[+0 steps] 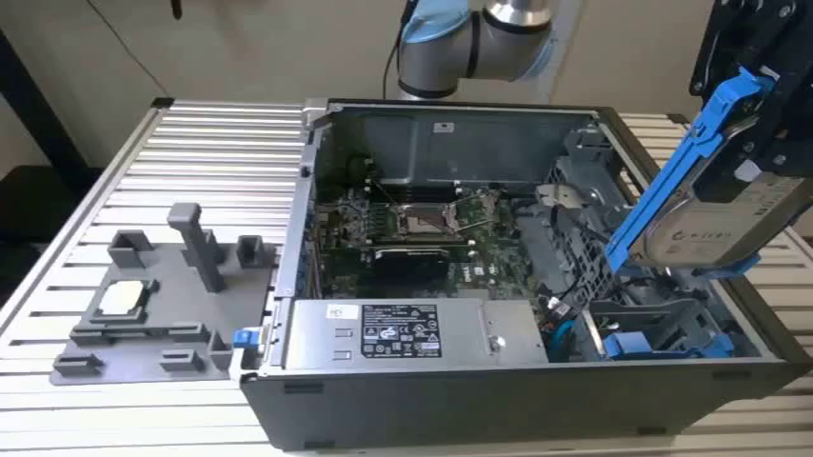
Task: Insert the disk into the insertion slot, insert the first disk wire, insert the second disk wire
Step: 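Insert the disk into the insertion slot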
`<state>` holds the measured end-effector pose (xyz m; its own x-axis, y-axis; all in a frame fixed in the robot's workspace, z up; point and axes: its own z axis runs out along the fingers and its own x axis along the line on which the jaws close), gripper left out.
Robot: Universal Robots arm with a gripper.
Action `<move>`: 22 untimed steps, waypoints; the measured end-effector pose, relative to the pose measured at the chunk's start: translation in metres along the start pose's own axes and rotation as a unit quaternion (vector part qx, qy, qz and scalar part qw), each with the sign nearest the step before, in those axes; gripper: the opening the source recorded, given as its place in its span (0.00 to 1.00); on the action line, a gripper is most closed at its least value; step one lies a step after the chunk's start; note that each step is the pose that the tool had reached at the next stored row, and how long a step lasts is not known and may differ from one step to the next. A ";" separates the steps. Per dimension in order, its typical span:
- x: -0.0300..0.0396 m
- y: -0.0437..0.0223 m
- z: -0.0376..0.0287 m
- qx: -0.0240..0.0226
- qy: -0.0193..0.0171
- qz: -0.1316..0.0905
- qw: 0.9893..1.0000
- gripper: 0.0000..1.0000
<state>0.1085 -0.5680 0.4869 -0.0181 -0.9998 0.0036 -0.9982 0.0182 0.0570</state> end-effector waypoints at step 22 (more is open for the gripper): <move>-0.0001 -0.0007 0.0129 0.001 0.000 0.000 1.000 0.33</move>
<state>0.1085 -0.5680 0.4741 -0.0181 -0.9998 0.0036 -0.9984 0.0183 0.0542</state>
